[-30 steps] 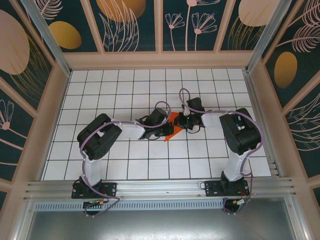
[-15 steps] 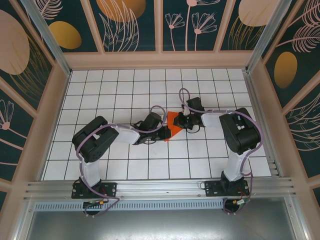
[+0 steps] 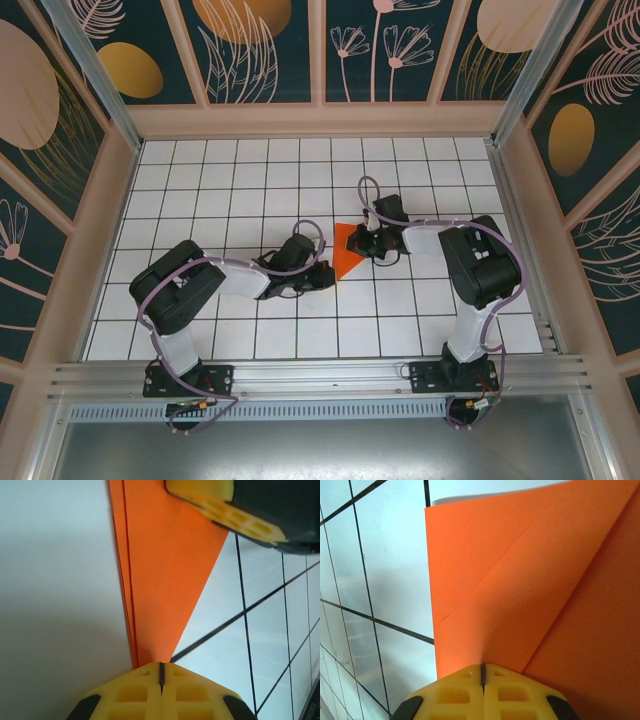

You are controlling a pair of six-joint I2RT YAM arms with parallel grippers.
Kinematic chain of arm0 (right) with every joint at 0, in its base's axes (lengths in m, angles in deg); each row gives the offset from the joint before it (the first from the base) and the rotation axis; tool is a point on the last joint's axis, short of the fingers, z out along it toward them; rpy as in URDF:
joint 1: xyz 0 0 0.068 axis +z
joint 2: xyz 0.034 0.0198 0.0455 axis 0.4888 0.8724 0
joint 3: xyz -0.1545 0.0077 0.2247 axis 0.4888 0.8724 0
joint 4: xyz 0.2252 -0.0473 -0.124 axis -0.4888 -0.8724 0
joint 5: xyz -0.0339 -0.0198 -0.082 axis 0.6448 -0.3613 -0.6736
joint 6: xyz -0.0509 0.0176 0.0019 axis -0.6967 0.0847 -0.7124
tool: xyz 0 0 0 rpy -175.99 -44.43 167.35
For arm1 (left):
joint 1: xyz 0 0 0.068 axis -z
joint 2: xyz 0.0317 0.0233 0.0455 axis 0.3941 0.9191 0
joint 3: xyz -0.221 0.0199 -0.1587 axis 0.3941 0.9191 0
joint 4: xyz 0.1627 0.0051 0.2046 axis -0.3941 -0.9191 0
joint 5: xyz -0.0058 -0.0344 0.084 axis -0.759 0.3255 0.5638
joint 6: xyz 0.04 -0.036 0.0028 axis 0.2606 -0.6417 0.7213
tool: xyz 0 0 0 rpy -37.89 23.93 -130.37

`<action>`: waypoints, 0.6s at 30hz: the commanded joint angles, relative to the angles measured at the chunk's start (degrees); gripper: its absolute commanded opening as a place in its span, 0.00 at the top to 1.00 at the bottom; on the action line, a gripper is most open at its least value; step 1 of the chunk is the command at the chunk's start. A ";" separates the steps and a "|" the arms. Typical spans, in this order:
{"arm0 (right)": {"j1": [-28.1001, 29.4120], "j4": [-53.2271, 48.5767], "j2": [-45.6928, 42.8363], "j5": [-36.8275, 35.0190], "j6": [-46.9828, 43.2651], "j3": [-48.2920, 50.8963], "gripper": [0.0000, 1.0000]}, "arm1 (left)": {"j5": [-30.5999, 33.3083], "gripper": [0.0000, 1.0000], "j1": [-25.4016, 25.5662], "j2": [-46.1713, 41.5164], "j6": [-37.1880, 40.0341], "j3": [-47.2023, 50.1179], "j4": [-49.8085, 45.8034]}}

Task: Fold a paper plane with a square sheet of paper (pick it up from the middle)

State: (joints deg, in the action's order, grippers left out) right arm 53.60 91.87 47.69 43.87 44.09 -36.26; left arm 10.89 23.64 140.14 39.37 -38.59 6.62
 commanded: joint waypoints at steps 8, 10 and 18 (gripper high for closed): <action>0.67 -6.55 5.46 -6.86 -0.83 2.09 1.00 | -4.03 1.00 1.04 0.80 -0.07 0.08 -4.18; 0.75 -6.61 5.37 -6.90 -0.83 2.16 1.00 | -3.55 1.00 1.00 0.83 0.36 0.12 -5.46; 0.75 -6.65 5.42 -7.08 -0.92 2.10 1.00 | 1.48 1.00 0.74 -7.07 4.93 -3.37 -8.29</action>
State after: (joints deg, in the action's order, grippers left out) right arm 53.62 91.89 47.69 43.89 44.09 -36.26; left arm 9.47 24.43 136.92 41.36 -38.79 0.59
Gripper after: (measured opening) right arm 0.065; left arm 0.061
